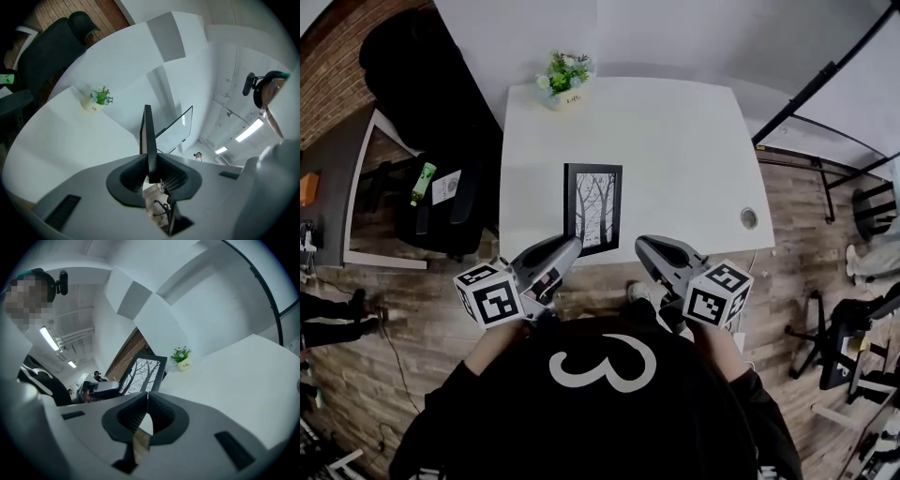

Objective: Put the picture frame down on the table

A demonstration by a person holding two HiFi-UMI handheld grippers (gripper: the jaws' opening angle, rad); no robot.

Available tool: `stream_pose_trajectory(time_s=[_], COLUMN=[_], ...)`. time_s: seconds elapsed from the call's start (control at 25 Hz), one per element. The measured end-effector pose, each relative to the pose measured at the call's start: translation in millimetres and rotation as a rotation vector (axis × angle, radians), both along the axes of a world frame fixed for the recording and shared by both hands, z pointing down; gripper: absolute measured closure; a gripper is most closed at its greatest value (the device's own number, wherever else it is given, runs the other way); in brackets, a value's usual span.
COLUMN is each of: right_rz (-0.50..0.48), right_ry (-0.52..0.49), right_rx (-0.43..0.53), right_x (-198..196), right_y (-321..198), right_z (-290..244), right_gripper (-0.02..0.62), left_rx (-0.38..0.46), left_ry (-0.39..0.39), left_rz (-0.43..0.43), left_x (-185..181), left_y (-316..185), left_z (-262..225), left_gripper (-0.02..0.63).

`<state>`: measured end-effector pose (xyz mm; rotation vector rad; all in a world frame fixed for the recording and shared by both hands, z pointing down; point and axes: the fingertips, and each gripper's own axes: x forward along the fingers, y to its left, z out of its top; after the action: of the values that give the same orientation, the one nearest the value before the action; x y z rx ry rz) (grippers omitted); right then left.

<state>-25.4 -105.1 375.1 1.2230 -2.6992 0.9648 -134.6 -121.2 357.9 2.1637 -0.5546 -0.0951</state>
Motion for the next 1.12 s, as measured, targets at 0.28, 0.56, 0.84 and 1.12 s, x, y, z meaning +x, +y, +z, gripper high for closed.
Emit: stream_pose_trajectory(time_s=[0.28,0.56,0.84,1.12], right_rz=[-0.049,-0.081,-0.123,-0.154], right_ry=[-0.015,-0.027,-0.035,-0.040], right_rx=[-0.016,-0.016,-0.028,-0.025], right_x=[42,88,125,153], right_y=[-27,-46,-62,-73], right_z=[1,6,16,24], right_gripper=[0.571,0.570,0.571,0.571], left_rx=[-0.027,-0.038,-0.048,-0.045], left_ry=[-0.018,-0.034,-0.054,-0.063], left_rz=[-0.064,-0.098,-0.134,-0.151], left_x=[41,85,124,156], left_y=[-21,-36,-53,-63], left_z=[3,10,18,22], left_gripper=[0.525,0.525,0.525,0.525])
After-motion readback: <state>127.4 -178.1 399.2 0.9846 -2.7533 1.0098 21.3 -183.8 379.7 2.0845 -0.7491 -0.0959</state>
